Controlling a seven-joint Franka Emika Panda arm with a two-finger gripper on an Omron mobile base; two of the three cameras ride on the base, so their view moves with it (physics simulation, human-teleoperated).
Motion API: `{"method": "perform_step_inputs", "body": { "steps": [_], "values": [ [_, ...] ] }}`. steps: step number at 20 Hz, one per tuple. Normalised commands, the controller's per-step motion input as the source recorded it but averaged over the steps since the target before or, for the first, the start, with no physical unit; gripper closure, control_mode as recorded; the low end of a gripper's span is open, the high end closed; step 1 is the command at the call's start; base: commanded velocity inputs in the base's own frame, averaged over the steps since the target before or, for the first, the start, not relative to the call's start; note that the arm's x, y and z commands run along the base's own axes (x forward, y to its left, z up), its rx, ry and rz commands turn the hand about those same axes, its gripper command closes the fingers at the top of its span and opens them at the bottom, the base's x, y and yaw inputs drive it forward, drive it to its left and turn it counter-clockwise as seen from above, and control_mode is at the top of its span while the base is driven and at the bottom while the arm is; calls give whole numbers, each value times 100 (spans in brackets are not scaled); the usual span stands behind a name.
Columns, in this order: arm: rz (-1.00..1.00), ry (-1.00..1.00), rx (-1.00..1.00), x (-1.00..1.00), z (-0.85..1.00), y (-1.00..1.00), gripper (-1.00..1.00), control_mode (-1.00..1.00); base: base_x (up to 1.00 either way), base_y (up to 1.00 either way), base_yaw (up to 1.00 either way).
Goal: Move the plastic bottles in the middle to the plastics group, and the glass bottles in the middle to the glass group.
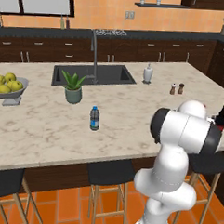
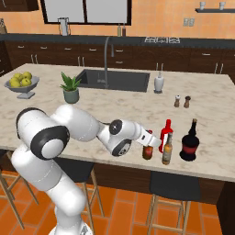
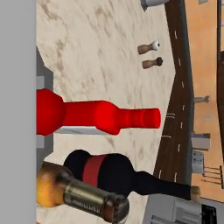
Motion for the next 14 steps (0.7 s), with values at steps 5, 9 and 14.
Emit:
{"method": "perform_step_inputs", "body": {
  "steps": [5, 9, 14],
  "values": [
    [0, 0, 0, 0, -7, 0, 100, -100, 0, 0, 0],
    [0, 0, 0, 0, 0, 0, 100, -100, 0, 0, 0],
    [0, 0, 0, 0, 0, 0, -100, -100, 0, 0, 0]
  ]
}}
